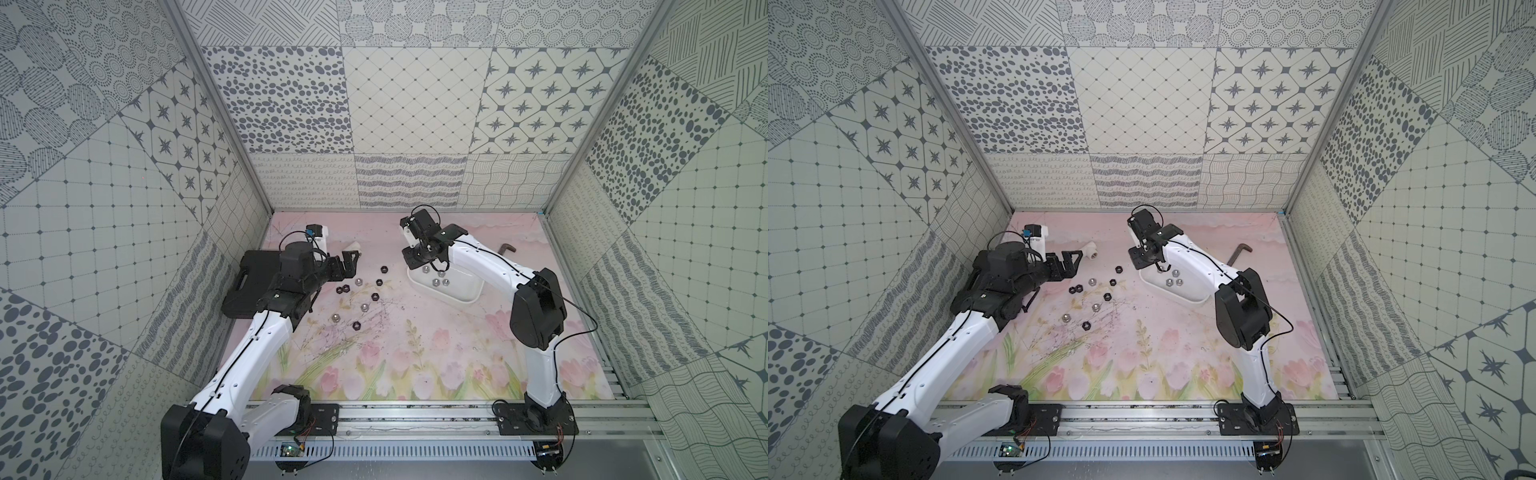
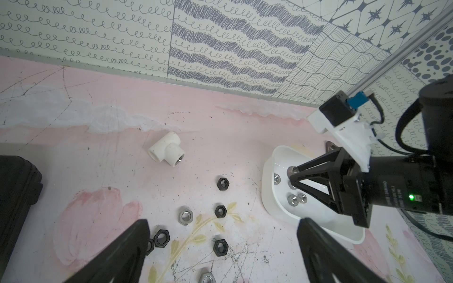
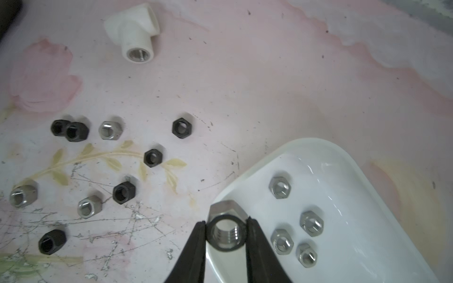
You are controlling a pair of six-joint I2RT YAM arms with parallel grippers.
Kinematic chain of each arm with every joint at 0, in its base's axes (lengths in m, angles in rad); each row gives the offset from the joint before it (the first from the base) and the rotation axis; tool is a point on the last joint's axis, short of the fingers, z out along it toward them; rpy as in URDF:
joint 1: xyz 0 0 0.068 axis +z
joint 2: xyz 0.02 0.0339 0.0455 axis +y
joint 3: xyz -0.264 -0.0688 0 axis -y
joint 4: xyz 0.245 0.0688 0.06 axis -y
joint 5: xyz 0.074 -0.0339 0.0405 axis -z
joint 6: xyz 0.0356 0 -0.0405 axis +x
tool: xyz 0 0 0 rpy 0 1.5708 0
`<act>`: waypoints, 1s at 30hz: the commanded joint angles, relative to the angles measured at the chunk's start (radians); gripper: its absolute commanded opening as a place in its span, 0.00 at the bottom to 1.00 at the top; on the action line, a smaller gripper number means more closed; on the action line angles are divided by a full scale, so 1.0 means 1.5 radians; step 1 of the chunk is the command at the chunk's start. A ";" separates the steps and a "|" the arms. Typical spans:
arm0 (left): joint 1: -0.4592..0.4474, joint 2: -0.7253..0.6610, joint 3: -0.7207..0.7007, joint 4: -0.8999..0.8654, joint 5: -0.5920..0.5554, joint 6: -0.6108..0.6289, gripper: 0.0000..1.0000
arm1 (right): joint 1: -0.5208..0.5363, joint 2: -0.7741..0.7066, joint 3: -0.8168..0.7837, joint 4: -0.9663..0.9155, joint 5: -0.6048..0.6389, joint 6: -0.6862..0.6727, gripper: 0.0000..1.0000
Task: Put the nuts on the desktop into the storage box
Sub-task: Place the nut in the storage box.
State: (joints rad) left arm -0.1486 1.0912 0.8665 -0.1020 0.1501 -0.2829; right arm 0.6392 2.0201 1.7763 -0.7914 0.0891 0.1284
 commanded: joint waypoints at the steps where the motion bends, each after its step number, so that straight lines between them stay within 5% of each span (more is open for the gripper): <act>1: 0.000 -0.001 0.011 -0.006 -0.001 0.016 0.99 | -0.031 -0.028 -0.060 0.004 0.031 0.015 0.15; 13: 0.000 -0.001 0.008 -0.007 0.001 0.014 0.99 | -0.114 -0.049 -0.198 0.011 0.056 -0.001 0.15; 25: 0.000 -0.001 0.006 -0.009 0.000 0.013 0.99 | -0.137 0.018 -0.169 0.030 0.045 -0.012 0.18; 30: 0.000 0.001 0.006 -0.009 -0.001 0.013 0.99 | -0.143 0.036 -0.157 0.032 0.044 -0.014 0.27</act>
State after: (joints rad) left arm -0.1486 1.0912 0.8665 -0.1020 0.1505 -0.2829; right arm 0.4335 2.0590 1.5082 -0.7689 0.1589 0.1188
